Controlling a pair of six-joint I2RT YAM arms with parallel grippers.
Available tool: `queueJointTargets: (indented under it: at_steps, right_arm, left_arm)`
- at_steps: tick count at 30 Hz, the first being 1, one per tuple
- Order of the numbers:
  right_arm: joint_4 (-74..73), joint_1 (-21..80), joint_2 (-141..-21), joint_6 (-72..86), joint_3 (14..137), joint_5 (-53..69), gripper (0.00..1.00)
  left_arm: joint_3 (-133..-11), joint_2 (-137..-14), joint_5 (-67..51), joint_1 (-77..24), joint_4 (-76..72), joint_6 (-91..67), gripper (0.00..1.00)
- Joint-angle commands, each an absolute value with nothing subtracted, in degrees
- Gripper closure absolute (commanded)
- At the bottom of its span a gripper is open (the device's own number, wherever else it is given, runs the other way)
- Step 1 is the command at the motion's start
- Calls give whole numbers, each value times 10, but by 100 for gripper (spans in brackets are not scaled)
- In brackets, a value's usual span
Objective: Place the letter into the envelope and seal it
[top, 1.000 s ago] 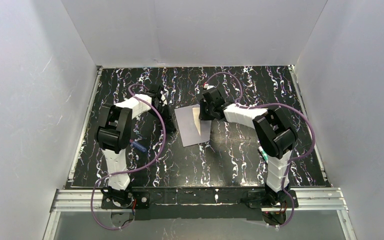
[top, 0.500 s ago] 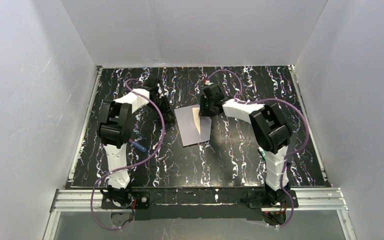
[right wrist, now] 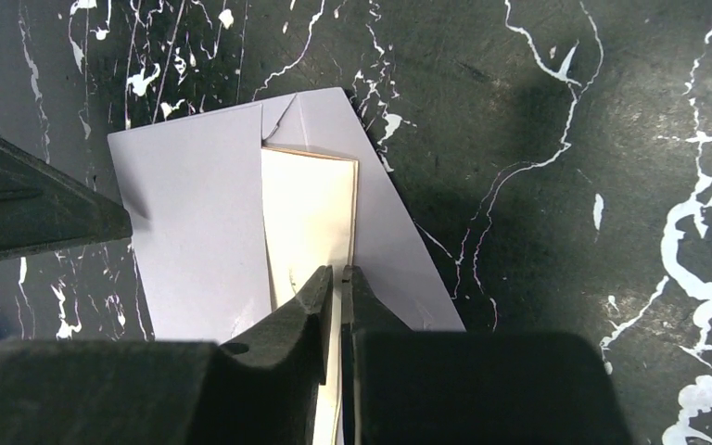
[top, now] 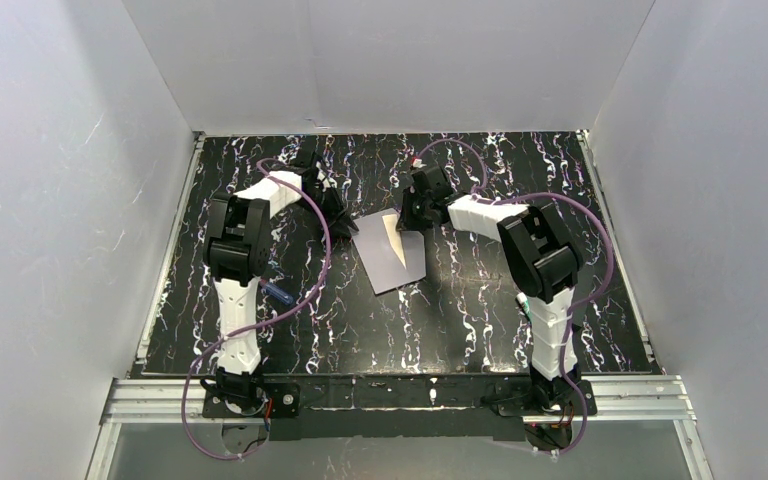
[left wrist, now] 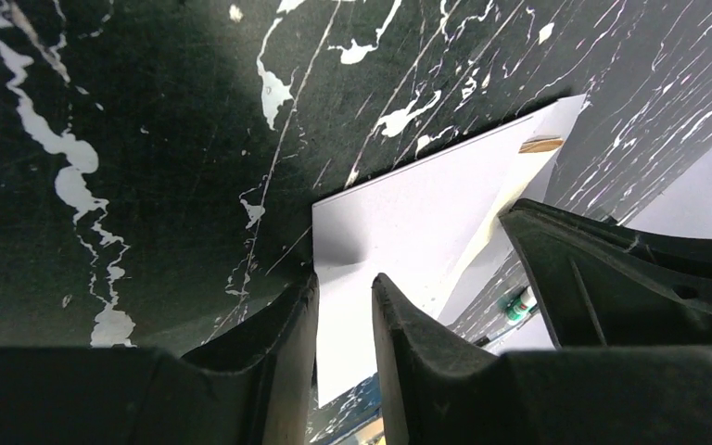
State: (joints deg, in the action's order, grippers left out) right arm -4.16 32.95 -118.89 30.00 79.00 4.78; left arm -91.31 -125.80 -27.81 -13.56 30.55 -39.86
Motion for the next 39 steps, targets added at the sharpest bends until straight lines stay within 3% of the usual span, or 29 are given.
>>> queueJointTargets:
  at_steps: [1,11,24,30,39]
  right_arm:
    - [-30,334,-1209,307,799,95,85]
    - [11,334,-1228,330,799,153,86]
    - [-5,327,-1216,340,798,134,84]
    - [-5,308,-1169,360,785,102,69]
    - [-46,296,-1146,354,794,118,66]
  left_arm:
    - [-907,-1303,-252,-142,322,-389,74]
    - [-930,-1315,-266,-142,318,-379,74]
    - [-927,-1309,-254,-141,316,-374,73]
    - [-918,-1284,-257,-131,308,-378,70]
    - [-893,-1233,-272,-123,312,-375,64]
